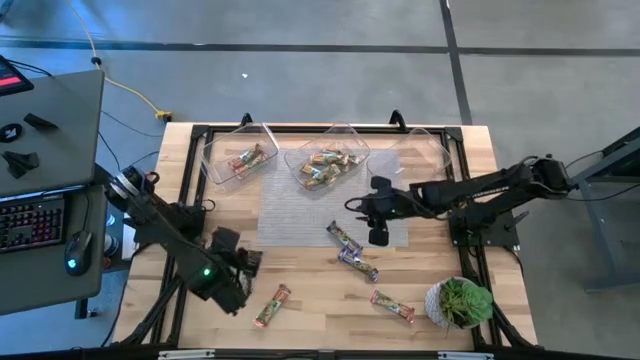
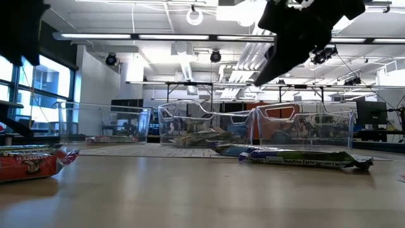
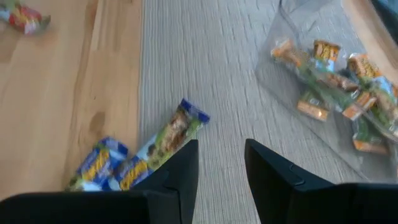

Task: Pick and place Granola Bars by type
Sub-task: Put the blue granola bar into the right transparent bin

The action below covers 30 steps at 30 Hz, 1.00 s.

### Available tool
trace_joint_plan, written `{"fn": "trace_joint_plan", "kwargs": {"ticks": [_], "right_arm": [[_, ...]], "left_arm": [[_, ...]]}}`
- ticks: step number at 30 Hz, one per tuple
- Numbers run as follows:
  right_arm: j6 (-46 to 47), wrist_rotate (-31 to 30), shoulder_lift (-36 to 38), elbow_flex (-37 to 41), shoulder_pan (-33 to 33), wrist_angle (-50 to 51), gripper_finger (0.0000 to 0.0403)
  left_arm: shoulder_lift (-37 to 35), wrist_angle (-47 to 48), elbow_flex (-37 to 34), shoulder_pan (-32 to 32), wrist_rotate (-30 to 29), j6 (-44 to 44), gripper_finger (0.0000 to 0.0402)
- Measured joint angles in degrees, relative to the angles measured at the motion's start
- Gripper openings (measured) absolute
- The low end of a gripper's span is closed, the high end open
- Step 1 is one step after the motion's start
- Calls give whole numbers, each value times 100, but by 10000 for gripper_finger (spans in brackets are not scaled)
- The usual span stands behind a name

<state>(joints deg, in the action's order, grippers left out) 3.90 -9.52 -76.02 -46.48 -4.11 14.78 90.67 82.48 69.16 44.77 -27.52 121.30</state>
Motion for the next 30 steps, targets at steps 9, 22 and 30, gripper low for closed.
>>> {"fn": "trace_joint_plan", "kwargs": {"ticks": [9, 22, 30], "right_arm": [[16, 1, -3, 335, -14, -628, 114], [14, 131, -5, 356, -14, -695, 114], [-13, 133, -7, 356, -14, -760, 114]], "left_arm": [[33, -2716, -582, 99, 180, -660, 154], [35, -3709, -800, 96, 408, -2019, 154], [35, -3543, -800, -250, 401, -1910, 154]]}}
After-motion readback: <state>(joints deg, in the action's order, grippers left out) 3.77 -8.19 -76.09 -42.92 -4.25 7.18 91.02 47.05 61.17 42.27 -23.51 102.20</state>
